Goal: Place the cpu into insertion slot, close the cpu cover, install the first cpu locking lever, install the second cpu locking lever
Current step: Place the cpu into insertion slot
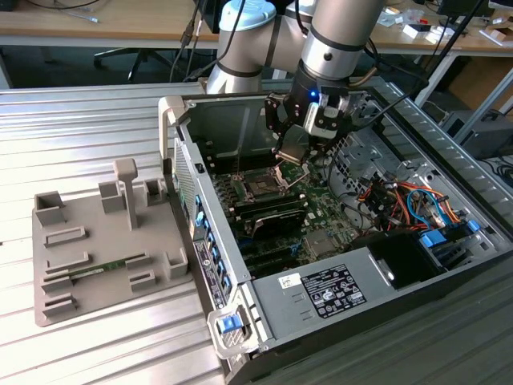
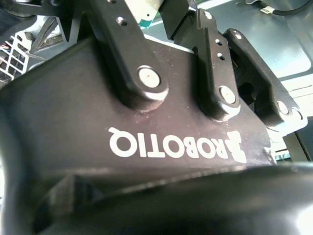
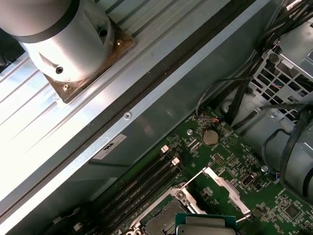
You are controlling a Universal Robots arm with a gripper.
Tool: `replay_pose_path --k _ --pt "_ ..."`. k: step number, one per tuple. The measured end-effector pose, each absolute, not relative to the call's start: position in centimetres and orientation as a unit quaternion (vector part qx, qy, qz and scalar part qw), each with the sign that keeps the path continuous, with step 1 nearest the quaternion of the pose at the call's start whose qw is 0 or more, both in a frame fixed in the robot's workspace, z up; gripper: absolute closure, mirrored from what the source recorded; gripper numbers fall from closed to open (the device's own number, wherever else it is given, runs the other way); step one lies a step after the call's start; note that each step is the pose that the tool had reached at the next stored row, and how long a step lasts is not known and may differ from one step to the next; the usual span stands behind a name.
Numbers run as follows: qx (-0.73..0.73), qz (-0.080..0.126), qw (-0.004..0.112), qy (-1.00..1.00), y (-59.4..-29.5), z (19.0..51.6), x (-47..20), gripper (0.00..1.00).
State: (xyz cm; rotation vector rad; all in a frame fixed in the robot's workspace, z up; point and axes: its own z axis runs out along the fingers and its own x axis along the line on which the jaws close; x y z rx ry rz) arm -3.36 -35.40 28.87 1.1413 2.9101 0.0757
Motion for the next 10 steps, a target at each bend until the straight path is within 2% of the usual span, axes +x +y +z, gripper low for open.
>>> replay_pose_path --k 10 --pt "0.370 0.024 0.008 0.928 -35.40 28.81 -3.36 0.45"
